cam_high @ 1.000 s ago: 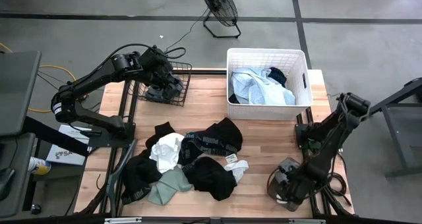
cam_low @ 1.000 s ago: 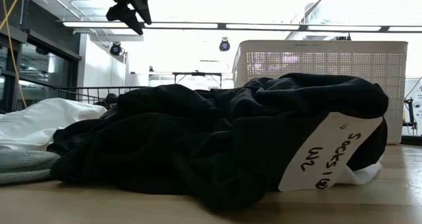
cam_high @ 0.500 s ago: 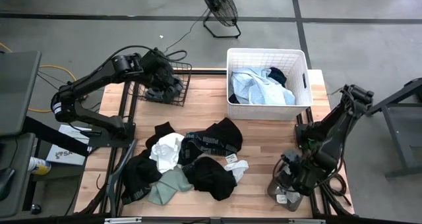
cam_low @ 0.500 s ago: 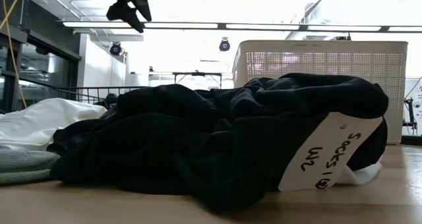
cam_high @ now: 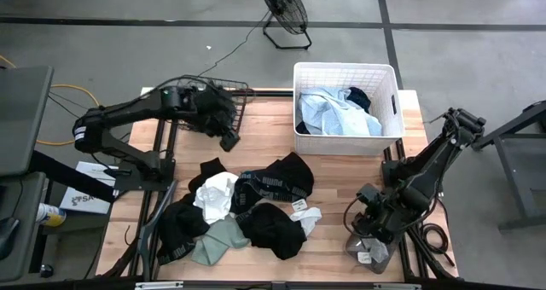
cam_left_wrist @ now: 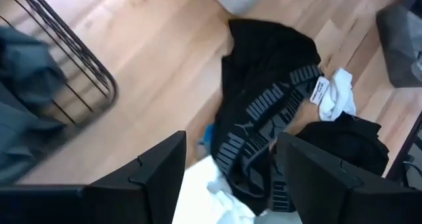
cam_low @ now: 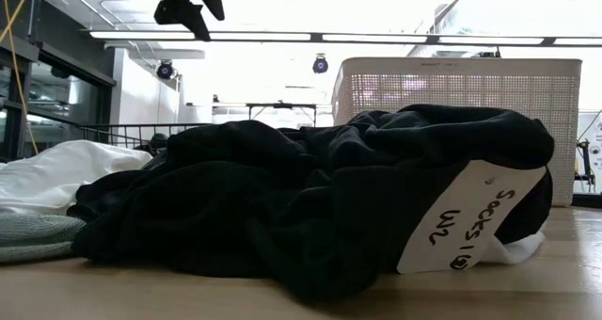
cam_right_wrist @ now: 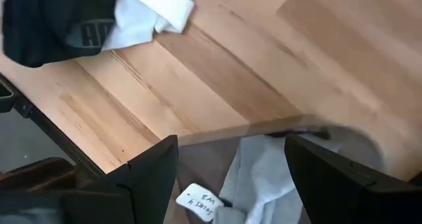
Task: Pick & Place Cloths
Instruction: Put the top black boxer shorts into the black wire basket
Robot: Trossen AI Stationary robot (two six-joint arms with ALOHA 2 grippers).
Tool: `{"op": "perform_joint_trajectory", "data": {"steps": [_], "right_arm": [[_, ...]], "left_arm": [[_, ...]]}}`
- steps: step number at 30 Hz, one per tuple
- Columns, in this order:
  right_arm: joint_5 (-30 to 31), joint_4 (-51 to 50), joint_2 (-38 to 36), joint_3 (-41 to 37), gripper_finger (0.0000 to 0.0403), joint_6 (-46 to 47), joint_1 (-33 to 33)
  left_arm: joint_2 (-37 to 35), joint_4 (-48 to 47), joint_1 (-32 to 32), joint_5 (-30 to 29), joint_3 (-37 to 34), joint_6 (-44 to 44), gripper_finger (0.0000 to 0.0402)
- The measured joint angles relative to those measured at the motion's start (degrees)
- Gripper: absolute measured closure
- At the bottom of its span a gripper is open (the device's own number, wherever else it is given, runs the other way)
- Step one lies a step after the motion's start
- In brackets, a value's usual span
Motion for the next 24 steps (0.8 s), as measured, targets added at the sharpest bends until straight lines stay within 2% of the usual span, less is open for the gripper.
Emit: {"op": "perform_joint_trajectory", "data": {"steps": [7, 11, 18, 24], "right_arm": [[6.5, -6.89, -6.68, 0.0, 0.0133, -4.22, 0.0], [9.13, -9.53, -10.49, 0.0, 0.0133, -4.75, 0.0], [10.84, -10.34, -13.13, 0.0, 0.0133, -6.22, 0.02], [12.07, -10.38, -12.98, 0.0, 0.0133, -6.25, 0.02]], "left_arm": [[6.94, 0.22, -6.5, -1.85, 0.0, -11.22, 0.0169], [11.44, 0.5, -8.86, -2.33, 0.0, -14.25, 0.0169], [18.86, 2.7, -9.3, -2.51, 0.0, -19.89, 0.0169], [24.54, 3.44, -9.33, 0.88, 0.01, -20.22, 0.0164]]}}
